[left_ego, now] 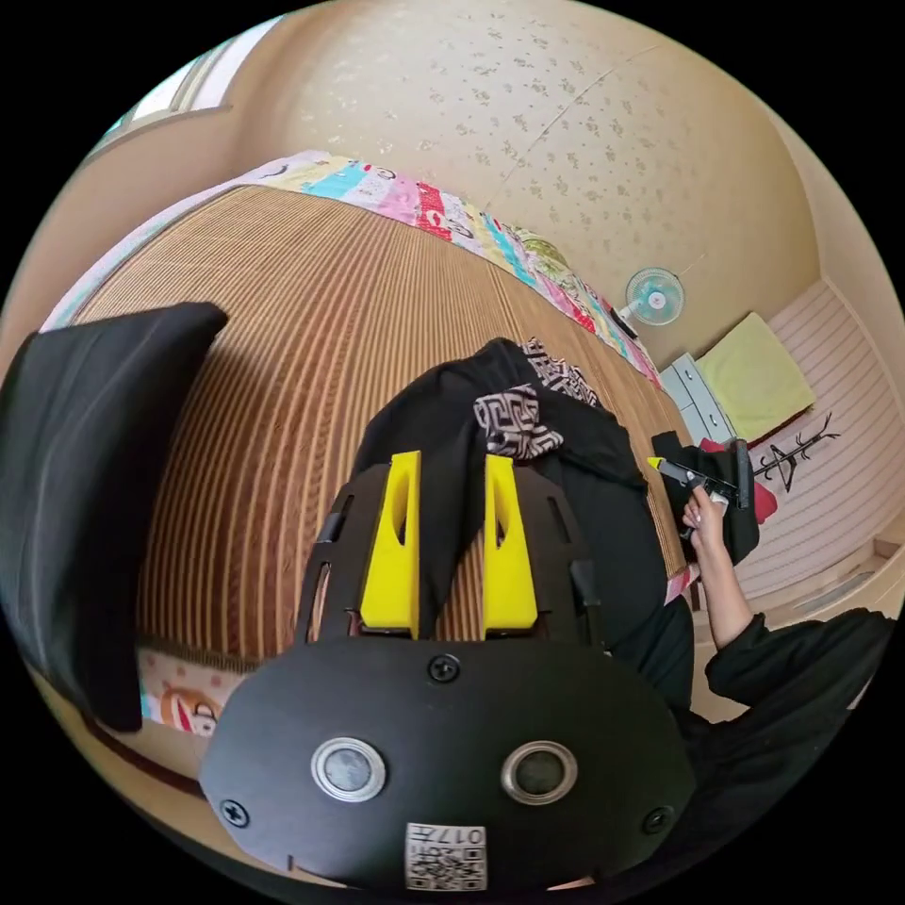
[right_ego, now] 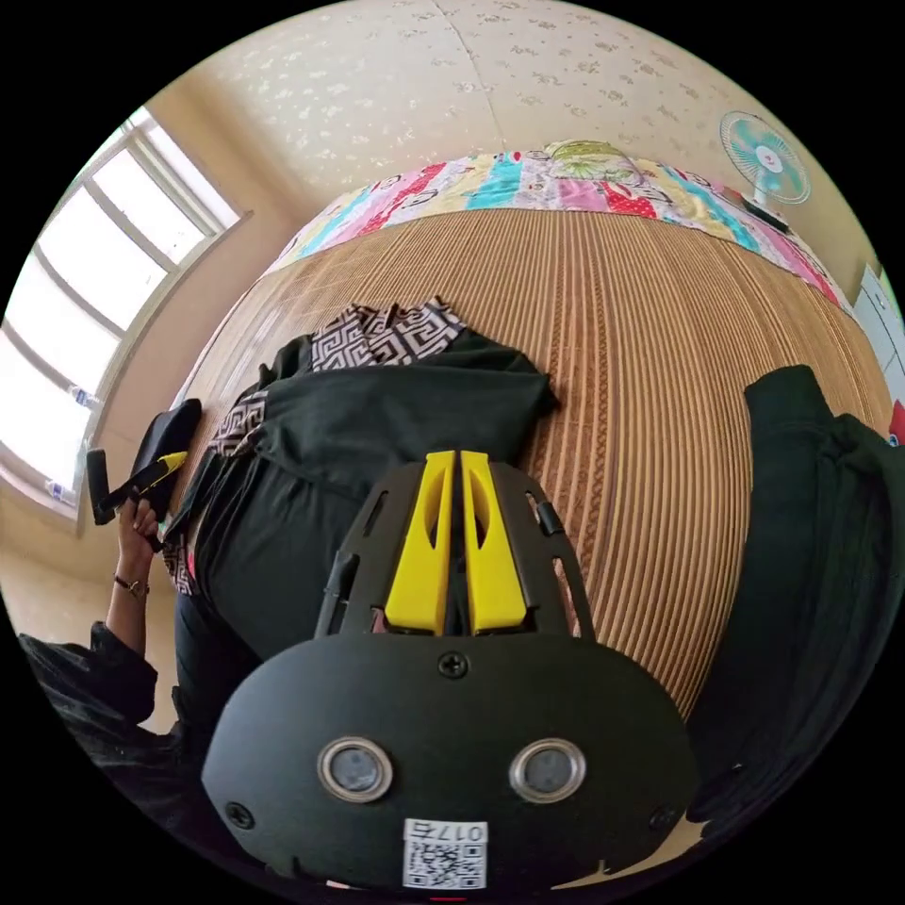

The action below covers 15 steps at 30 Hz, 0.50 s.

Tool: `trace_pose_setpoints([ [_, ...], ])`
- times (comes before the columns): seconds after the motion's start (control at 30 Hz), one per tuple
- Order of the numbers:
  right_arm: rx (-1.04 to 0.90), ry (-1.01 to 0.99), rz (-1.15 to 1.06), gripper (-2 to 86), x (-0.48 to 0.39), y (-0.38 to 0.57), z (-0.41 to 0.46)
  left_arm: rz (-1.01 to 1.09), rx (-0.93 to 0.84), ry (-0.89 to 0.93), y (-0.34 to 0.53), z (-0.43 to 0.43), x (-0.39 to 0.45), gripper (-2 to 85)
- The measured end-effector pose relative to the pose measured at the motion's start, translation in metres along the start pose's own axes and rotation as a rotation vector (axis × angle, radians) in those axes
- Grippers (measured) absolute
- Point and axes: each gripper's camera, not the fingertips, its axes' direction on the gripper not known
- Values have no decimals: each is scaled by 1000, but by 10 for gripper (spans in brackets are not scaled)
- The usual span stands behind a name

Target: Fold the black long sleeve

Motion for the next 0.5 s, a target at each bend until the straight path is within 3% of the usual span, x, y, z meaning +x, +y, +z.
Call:
trace_pose_setpoints([
  [0.13, -70, -75, -37, 3, -32, 41, 4, -101, -5, -135, 62, -47, -23, 119],
  [0.3, -85, -261, 3, 4, -56, 89, 7, -204, -61, -35, 94, -51, -53, 130],
  [0.5, -100, -283, -9, 3, -78, 110, -6, -105, -37, 18, 66, -93, -45, 23],
])
